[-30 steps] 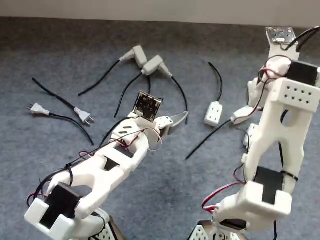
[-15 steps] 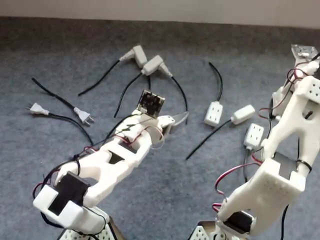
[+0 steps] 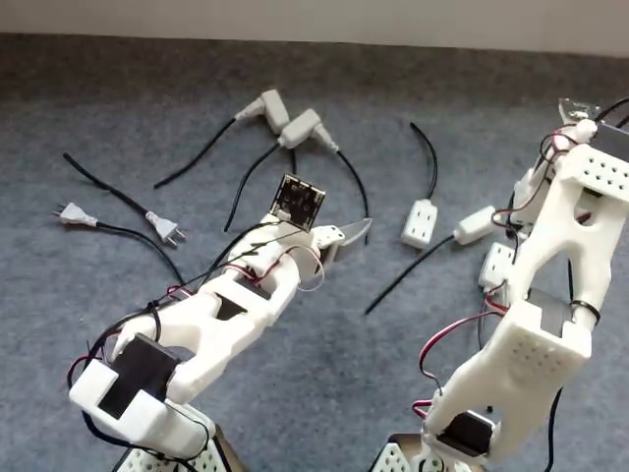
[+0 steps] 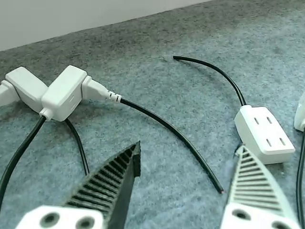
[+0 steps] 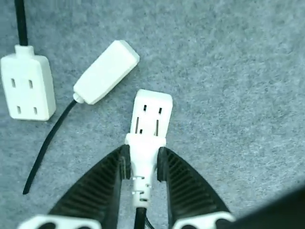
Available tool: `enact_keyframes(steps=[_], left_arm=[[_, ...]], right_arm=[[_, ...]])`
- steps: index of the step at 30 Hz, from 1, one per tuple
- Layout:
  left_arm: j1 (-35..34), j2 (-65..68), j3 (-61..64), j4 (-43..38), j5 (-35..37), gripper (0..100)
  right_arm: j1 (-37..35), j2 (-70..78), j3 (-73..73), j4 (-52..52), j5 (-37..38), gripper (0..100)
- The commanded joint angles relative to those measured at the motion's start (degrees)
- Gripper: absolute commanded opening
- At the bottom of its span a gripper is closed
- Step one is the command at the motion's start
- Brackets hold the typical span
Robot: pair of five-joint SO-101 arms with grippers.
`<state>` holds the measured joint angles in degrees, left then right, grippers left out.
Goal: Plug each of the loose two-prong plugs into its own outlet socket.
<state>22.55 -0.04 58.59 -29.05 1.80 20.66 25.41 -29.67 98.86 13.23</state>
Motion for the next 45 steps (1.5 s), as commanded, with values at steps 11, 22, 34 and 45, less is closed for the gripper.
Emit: enact_keyframes(steps=[11,22,34,45], left_arm=[[-0.6,0.0,-1.9,-0.5,-0.1,29],[-0.5,0.0,-1.9,-0.5,-0.1,29],[-0.5,0.0,-1.9,-0.5,-0.1,29],[-0.5,0.0,-1.9,-0.5,-0.1,29]], right_arm=[[-0.7,-1.2,1.2,-0.9,-3.1,0.9],[2.8,0.7,1.4,-4.1,-2.8,0.9],[2.2,10.7,-6.5,-1.6,-3.1,0.9],[1.3,10.9,-9.6,2.0,-4.7,0.9]])
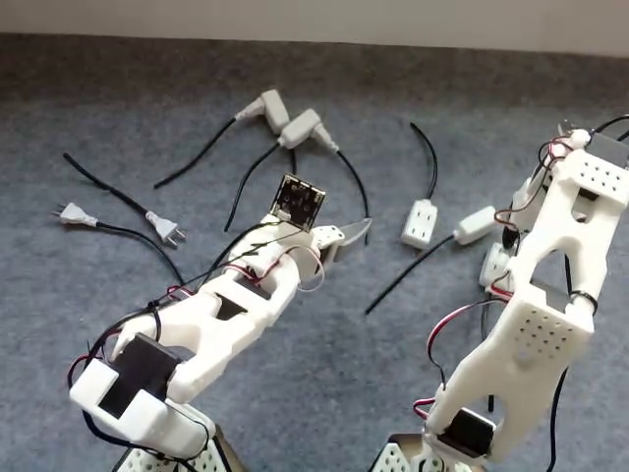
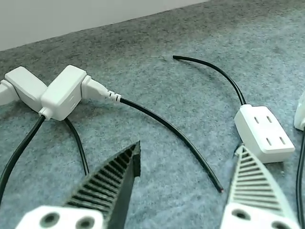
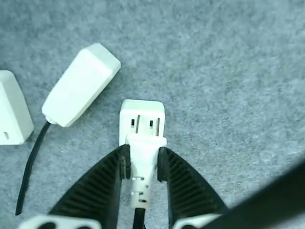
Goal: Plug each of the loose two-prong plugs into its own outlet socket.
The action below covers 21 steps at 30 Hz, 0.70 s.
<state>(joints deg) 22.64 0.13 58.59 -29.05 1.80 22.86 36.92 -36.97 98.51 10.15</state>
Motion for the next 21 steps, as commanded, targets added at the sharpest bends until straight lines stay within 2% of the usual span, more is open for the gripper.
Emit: enact_keyframes(steps=[1,21], left_arm=[[-0.6,-0.2,-1.9,-0.5,-0.1,29],[-0.6,-0.2,-2.0,-0.5,-0.1,29]], right_arm=[[-0.8,-0.7,-2.7,2.3,-1.8,0.8],[-2.4,-0.7,-2.2,2.6,-4.0,0.7]])
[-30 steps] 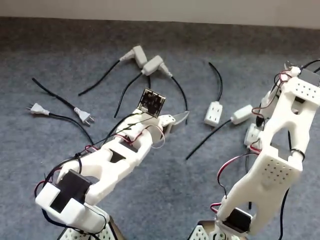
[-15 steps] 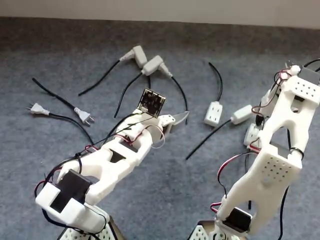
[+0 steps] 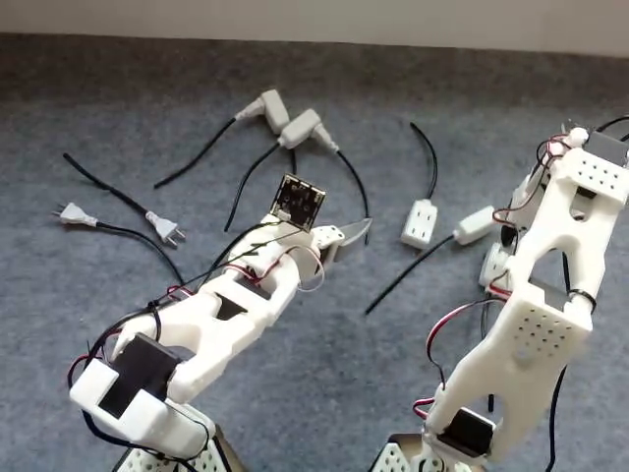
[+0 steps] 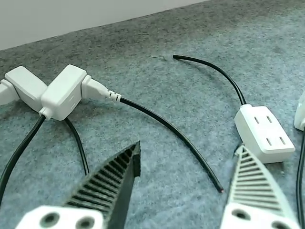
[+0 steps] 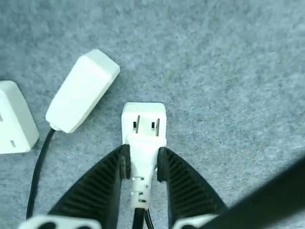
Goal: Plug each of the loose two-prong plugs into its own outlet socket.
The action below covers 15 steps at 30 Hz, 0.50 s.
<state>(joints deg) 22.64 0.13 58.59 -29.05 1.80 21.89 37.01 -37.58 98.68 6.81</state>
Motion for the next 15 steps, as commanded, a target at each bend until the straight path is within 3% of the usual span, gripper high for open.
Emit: enact_keyframes(steps=[1,15], left_arm=[[-0.6,-0.2,-2.0,-0.5,-0.1,29],[-0.6,-0.2,-2.0,-0.5,-0.1,29]], right_arm=[[-1.5,-0.7,-1.6,2.4,-0.6,0.7],[0.0,-1.1,0.4,2.5,-0.4,0.7]])
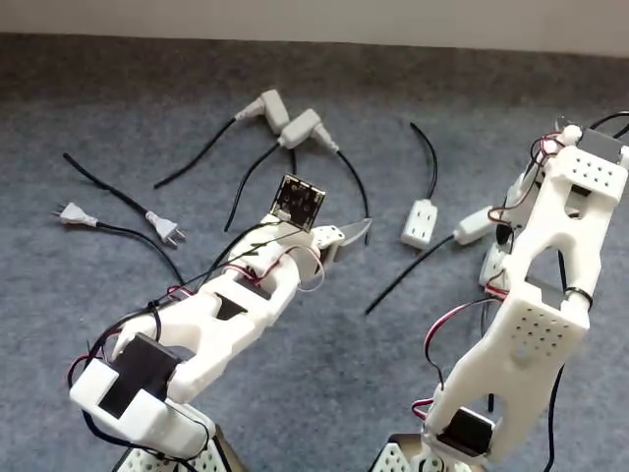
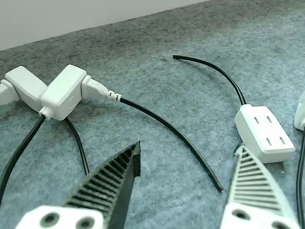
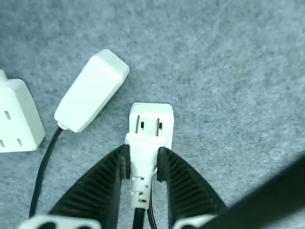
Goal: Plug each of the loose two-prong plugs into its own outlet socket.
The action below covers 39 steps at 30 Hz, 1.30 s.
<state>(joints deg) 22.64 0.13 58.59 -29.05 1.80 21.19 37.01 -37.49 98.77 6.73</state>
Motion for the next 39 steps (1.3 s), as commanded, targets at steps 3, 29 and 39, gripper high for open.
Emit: enact_keyframes(steps=[3,29,39], left_arm=[[-0.6,-0.2,-2.0,-0.5,-0.1,29],[-0.6,-0.2,-2.0,-0.5,-0.1,29],[-0.6,-0.2,-2.0,-0.5,-0.1,29]], right_arm=[[0.7,-4.4,1.7,2.4,-0.4,0.7],[2.5,-2.3,2.1,1.0,1.1,0.7],[-0.7,-2.4,2.5,1.4,1.0,0.7]])
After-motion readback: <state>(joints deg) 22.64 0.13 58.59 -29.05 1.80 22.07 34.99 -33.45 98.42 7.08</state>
